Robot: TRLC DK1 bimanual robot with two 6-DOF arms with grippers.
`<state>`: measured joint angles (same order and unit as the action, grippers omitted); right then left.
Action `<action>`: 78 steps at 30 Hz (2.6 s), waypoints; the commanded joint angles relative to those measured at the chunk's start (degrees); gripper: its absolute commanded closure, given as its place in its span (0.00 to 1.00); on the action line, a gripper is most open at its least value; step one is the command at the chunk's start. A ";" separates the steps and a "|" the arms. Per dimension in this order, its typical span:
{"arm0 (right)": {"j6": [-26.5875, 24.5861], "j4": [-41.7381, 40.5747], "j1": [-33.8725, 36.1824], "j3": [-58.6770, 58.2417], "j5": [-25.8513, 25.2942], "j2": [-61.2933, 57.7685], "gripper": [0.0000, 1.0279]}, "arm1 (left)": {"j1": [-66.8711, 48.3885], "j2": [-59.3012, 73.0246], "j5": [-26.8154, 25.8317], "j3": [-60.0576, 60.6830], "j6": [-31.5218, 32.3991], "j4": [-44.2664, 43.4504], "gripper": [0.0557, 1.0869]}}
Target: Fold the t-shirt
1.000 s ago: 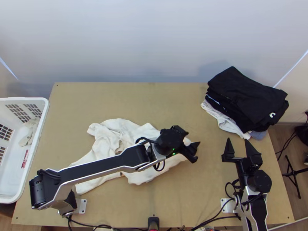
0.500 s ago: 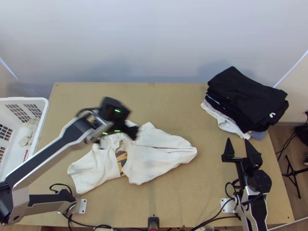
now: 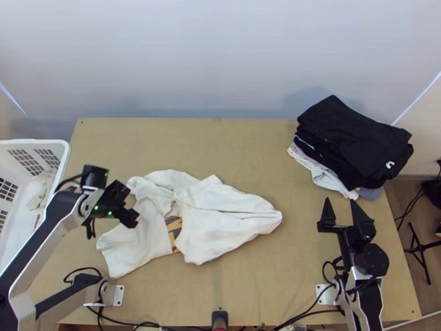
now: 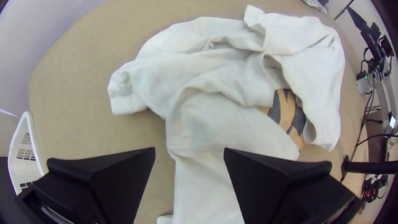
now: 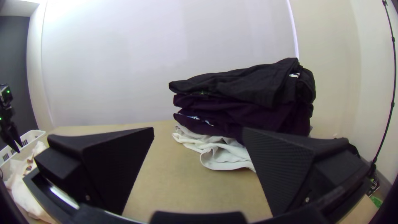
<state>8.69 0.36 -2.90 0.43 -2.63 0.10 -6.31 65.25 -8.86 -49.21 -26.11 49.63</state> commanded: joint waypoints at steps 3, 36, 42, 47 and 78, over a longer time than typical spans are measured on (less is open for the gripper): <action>0.01 -0.01 0.00 0.01 0.00 -0.01 0.04 | 4.81 -4.26 -2.56 8.61 -2.72 -8.32 0.23; 0.01 -0.01 0.00 0.10 0.00 -0.01 0.04 | 12.55 -0.13 -8.01 -17.32 10.02 -13.06 0.97; 0.01 -0.01 0.00 0.01 0.00 -0.01 0.04 | -3.98 -2.94 -6.25 -20.13 16.44 -9.11 0.97; 0.01 -0.01 0.00 0.01 0.00 -0.01 0.04 | -25.95 -1.80 1.66 -20.22 25.84 -9.90 0.97; 0.01 -0.01 0.00 0.01 0.00 -0.01 0.04 | -63.66 31.60 12.29 -29.10 45.53 -33.89 0.04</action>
<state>8.69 0.36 -2.90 0.45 -2.61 0.10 -69.17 96.03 3.07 -77.32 18.46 18.28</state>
